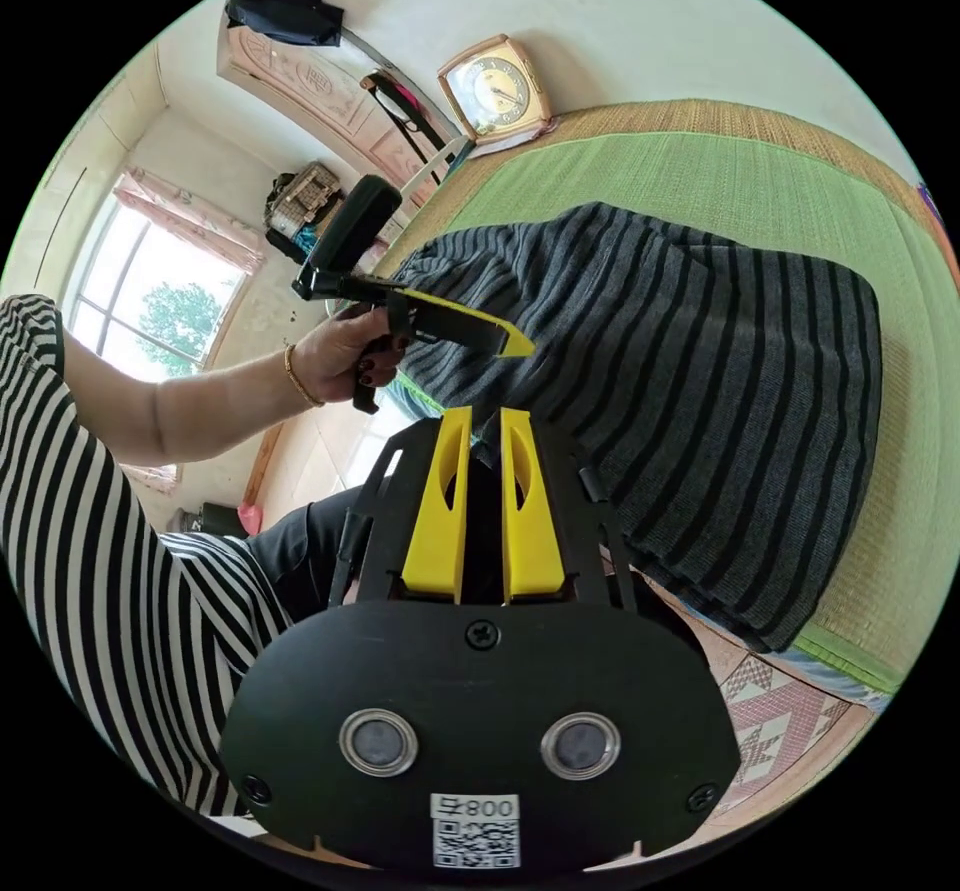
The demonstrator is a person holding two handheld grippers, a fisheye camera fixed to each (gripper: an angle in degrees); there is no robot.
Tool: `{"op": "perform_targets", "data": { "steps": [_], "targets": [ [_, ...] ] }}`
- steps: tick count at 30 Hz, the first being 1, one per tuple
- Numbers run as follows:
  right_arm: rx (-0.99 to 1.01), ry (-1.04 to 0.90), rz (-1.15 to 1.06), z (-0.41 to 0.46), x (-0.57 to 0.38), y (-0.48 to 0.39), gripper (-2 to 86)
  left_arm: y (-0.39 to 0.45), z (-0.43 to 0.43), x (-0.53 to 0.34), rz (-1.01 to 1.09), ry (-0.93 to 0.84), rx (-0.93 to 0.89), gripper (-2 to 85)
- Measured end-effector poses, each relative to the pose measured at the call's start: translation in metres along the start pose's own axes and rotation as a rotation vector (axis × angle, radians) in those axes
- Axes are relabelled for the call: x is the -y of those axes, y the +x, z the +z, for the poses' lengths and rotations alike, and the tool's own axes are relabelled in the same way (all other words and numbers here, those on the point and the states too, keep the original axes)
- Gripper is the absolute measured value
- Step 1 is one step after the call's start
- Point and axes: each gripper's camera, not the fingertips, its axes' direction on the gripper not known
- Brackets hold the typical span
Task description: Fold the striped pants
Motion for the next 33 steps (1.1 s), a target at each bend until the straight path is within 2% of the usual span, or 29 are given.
{"op": "perform_targets", "data": {
  "steps": [3, 5, 9, 12, 17, 22, 29, 33],
  "targets": [
    [-0.022, 0.015, 0.024, -0.001, 0.008, 0.01, 5.7, -0.012, -0.001, -0.014, -0.056, -0.028, -0.021, 0.8],
    [-0.033, 0.001, 0.05, 0.004, 0.012, 0.017, 5.6, -0.018, -0.009, -0.021, -0.094, 0.016, -0.056, 1.5],
    [-0.028, -0.119, 0.095, 0.036, 0.016, 0.026, 5.7, -0.026, -0.022, -0.018, -0.131, 0.081, -0.073, 7.9],
    [-0.047, -0.082, 0.064, 0.03, 0.018, 0.017, 6.6, -0.04, -0.031, -0.003, -0.175, 0.139, -0.09, 10.3],
    [-0.082, -0.138, -0.023, 0.034, 0.019, 0.005, 9.1, -0.064, -0.041, 0.025, -0.249, 0.213, -0.121, 9.5],
    [-0.132, -0.166, -0.073, 0.038, 0.018, 0.001, 8.0, -0.075, -0.031, 0.043, -0.297, 0.132, -0.086, 2.7],
    [-0.085, -0.086, -0.085, 0.003, 0.016, -0.002, 3.6, -0.061, -0.053, 0.049, -0.222, 0.23, -0.12, 1.0],
    [-0.072, -0.048, -0.101, -0.011, 0.02, -0.007, 3.1, -0.055, -0.059, 0.059, -0.188, 0.247, -0.064, 1.2]
  ]
}}
